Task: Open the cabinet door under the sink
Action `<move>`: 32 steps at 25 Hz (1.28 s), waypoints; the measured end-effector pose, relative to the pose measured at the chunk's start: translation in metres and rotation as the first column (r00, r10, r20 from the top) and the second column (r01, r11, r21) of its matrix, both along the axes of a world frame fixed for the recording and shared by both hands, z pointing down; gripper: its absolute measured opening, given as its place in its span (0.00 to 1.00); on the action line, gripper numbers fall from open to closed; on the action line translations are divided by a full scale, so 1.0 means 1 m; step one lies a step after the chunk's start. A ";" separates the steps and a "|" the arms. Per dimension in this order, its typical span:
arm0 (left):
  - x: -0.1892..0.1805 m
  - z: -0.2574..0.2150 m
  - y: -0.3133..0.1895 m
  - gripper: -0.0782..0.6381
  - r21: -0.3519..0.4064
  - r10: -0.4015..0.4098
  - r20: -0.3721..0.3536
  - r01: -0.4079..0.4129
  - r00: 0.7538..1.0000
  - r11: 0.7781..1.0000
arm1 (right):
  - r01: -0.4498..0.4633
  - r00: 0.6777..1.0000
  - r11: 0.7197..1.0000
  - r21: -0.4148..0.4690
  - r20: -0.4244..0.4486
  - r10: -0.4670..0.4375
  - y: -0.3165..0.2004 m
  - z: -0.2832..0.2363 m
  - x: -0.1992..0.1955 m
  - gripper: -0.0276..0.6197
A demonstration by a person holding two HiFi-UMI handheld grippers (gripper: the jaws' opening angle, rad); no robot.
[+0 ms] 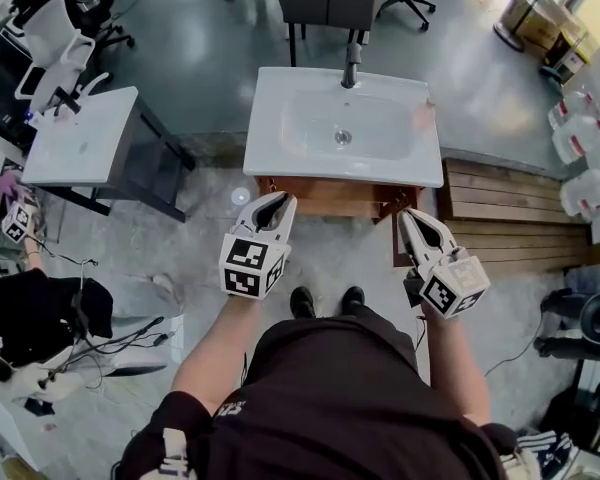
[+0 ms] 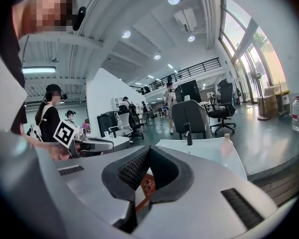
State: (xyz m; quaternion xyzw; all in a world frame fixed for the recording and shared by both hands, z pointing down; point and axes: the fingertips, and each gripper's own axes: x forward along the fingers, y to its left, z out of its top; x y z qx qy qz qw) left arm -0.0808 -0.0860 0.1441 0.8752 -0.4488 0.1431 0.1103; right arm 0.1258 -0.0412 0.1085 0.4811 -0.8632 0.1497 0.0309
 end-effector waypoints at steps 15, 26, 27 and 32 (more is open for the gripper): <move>0.033 -0.084 0.010 0.18 0.126 -0.068 -0.025 0.071 0.997 0.990 | 0.033 0.999 0.975 0.218 -0.029 -0.028 0.015 -0.108 0.039 0.06; 0.039 -0.107 0.048 0.18 0.193 -0.171 -0.039 0.175 0.985 0.965 | 0.037 0.998 0.962 0.272 -0.062 -0.021 0.033 -0.108 0.092 0.06; 0.040 -0.105 0.052 0.18 0.193 -0.178 -0.040 0.182 0.983 0.964 | 0.043 0.997 0.960 0.275 -0.076 -0.023 0.036 -0.105 0.094 0.06; 0.053 -0.095 0.071 0.17 0.197 -0.180 -0.033 0.183 0.983 0.963 | 0.022 0.996 0.960 0.280 -0.092 0.004 0.052 -0.091 0.109 0.06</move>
